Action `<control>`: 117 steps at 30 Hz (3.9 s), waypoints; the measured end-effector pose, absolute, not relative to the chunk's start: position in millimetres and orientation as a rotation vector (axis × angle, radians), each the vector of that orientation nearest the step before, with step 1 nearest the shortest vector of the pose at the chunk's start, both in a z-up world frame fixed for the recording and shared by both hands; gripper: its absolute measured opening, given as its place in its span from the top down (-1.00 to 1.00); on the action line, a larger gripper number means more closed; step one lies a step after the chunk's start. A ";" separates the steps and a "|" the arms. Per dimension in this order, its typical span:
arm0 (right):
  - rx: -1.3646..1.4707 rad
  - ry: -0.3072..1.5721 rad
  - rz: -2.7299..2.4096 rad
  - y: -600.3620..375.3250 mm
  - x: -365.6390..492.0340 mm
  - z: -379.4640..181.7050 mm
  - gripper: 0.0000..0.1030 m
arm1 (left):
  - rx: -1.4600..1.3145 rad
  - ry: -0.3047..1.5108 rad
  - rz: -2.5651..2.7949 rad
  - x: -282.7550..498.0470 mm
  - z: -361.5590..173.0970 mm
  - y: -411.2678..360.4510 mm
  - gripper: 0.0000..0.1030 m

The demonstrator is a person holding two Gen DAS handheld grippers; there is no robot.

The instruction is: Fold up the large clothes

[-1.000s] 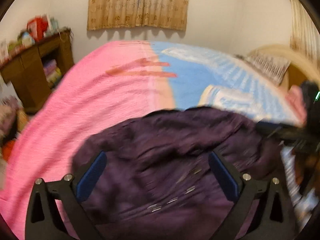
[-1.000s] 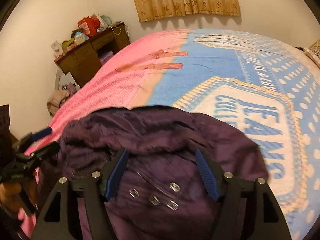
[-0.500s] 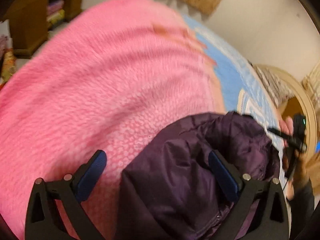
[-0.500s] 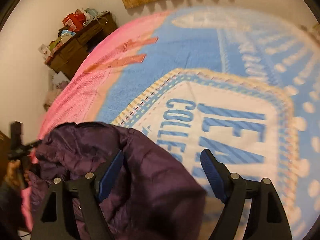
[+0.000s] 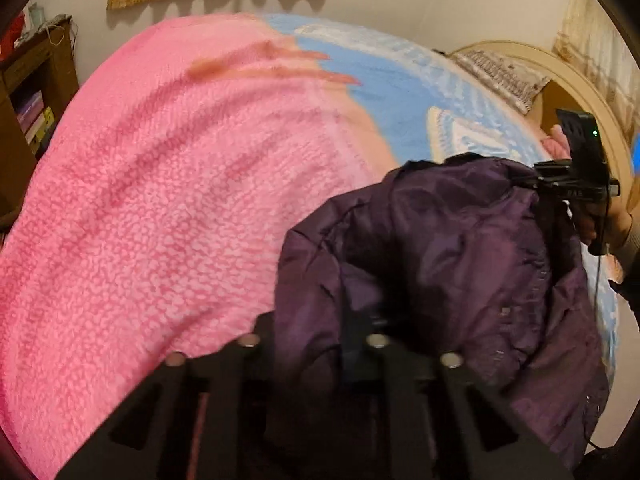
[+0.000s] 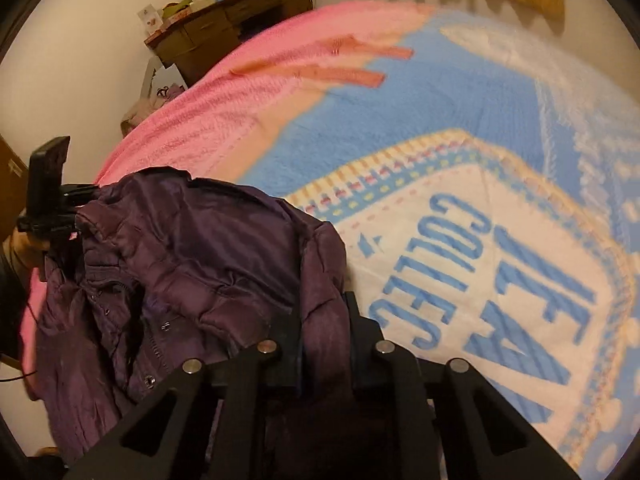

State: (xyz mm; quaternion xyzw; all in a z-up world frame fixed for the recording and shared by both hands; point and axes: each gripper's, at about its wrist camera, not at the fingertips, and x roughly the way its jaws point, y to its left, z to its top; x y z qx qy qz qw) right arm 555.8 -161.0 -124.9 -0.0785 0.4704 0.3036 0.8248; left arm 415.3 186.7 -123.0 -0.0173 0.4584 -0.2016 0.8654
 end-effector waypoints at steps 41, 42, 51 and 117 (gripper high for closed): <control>-0.156 0.699 0.615 -270.5 87.8 -163.9 0.73 | 0.341 0.507 -0.624 -22.4 -119.8 133.7 0.59; -0.157 0.702 0.618 -270.8 87.1 -163.8 0.72 | 0.326 0.504 -0.616 -23.9 -114.8 135.4 0.57; -0.267 0.716 0.640 -279.5 47.7 -132.3 -0.06 | 0.246 0.455 -0.645 -71.2 -53.6 162.6 0.16; 0.007 0.563 0.310 -177.5 146.8 -175.2 -0.35 | 0.028 0.515 -0.164 66.6 -120.4 89.0 -1.00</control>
